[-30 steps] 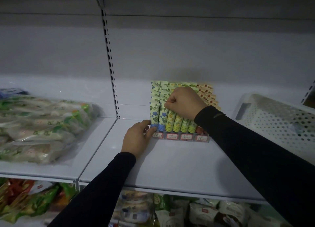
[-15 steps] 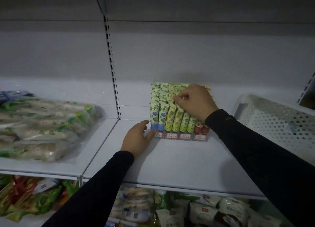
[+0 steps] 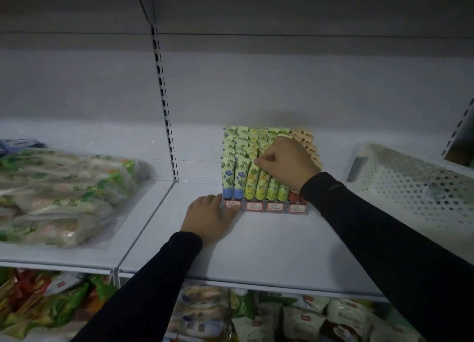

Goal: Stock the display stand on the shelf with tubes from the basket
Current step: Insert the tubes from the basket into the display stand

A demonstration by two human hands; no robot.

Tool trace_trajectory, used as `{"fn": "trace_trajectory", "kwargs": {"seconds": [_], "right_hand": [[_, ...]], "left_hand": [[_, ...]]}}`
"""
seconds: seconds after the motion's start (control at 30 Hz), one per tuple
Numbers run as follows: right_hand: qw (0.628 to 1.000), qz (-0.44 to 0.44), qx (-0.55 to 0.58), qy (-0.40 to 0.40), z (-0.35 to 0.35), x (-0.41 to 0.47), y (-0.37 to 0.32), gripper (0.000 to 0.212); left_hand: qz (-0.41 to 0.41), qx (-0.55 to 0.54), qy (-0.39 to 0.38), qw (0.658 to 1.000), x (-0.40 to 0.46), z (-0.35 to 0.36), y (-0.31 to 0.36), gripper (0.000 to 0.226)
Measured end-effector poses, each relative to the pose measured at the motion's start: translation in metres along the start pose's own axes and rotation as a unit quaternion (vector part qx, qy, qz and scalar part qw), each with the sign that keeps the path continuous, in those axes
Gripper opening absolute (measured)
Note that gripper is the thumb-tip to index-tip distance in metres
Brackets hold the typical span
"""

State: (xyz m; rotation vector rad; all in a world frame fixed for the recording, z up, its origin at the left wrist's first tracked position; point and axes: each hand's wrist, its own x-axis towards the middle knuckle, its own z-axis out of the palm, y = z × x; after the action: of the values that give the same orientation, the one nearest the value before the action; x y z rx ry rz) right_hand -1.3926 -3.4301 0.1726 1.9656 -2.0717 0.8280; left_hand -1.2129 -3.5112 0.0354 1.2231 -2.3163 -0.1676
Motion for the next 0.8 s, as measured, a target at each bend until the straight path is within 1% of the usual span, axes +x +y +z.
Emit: {"fn": "trace_trajectory", "kwargs": {"seconds": [0.27,0.43,0.6,0.77,0.8], "right_hand": [[0.999,0.007,-0.032,0.009,0.0018,0.0050,-0.0027,0.043],[1.000,0.012,-0.026,0.005,0.0016,0.0026,-0.0040,0.045],[1.000,0.013,-0.021,-0.004,0.0012,0.0012,-0.0023,0.047],[1.000,0.011,0.004,0.024,0.0011,-0.0007,-0.0008,0.039],[0.999,0.006,0.009,0.034,0.0006,-0.0007,-0.0010,0.034]], "left_hand": [[-0.014,0.007,-0.013,1.000,-0.0004,0.0014,-0.0016,0.070],[-0.010,0.009,-0.016,1.000,-0.0011,0.0005,-0.0006,0.076],[-0.019,0.001,-0.014,1.000,-0.0027,-0.0024,0.0019,0.073],[-0.024,-0.020,-0.019,0.999,-0.0037,-0.0049,0.0040,0.074],[-0.027,-0.036,-0.023,0.999,-0.0034,-0.0069,0.0046,0.072]]}}
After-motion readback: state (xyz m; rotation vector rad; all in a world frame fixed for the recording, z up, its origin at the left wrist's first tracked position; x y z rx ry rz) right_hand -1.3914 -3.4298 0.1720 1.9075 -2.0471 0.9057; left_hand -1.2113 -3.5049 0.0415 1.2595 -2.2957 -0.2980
